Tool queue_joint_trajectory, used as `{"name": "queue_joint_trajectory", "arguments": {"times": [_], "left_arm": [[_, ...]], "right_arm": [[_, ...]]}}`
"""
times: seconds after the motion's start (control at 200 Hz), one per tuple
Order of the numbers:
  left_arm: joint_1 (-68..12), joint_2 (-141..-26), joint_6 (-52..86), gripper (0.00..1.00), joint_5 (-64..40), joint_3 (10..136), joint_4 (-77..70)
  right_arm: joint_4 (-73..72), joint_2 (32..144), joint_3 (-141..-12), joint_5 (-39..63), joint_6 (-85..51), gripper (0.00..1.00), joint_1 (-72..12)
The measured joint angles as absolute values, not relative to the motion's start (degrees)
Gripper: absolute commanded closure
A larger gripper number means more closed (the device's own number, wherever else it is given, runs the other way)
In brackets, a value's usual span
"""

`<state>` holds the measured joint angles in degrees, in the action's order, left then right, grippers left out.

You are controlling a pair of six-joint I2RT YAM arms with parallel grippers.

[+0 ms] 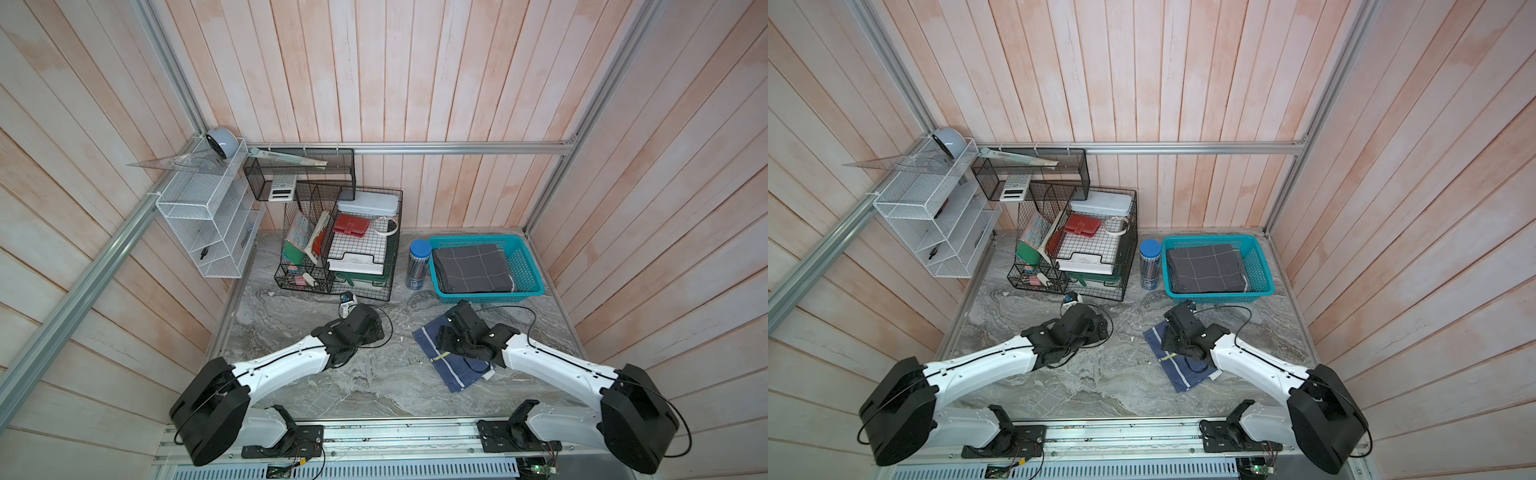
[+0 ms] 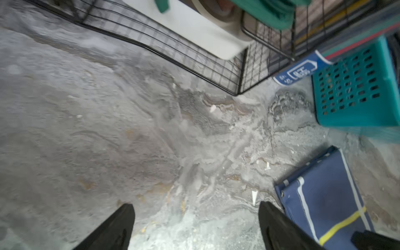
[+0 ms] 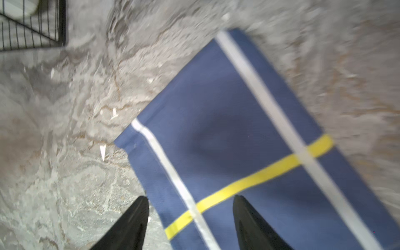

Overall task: Put the folded pillowcase in the basket
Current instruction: Move the pillowcase to the center of the board.

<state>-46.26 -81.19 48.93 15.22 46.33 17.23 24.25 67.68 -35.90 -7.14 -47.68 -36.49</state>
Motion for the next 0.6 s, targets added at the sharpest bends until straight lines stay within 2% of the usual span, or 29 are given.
{"name": "queue_joint_trajectory", "arguments": {"times": [0.09, 0.25, 0.6], "left_arm": [[-49.3, -87.2, 46.8, 0.07, 13.3, 53.5, 18.0], [-53.4, -95.7, 44.2, 0.16, 9.0, 63.2, 17.8], [-55.9, -112.5, 41.5, 0.29, 0.5, 76.3, 16.7]], "right_arm": [[25.5, 62.7, -32.2, -8.4, -46.9, 0.32, -31.4], [27.1, 56.9, -26.5, -9.1, -46.2, 0.32, -27.8], [22.7, 58.1, -22.4, -5.7, -47.6, 0.32, -26.3]]}}
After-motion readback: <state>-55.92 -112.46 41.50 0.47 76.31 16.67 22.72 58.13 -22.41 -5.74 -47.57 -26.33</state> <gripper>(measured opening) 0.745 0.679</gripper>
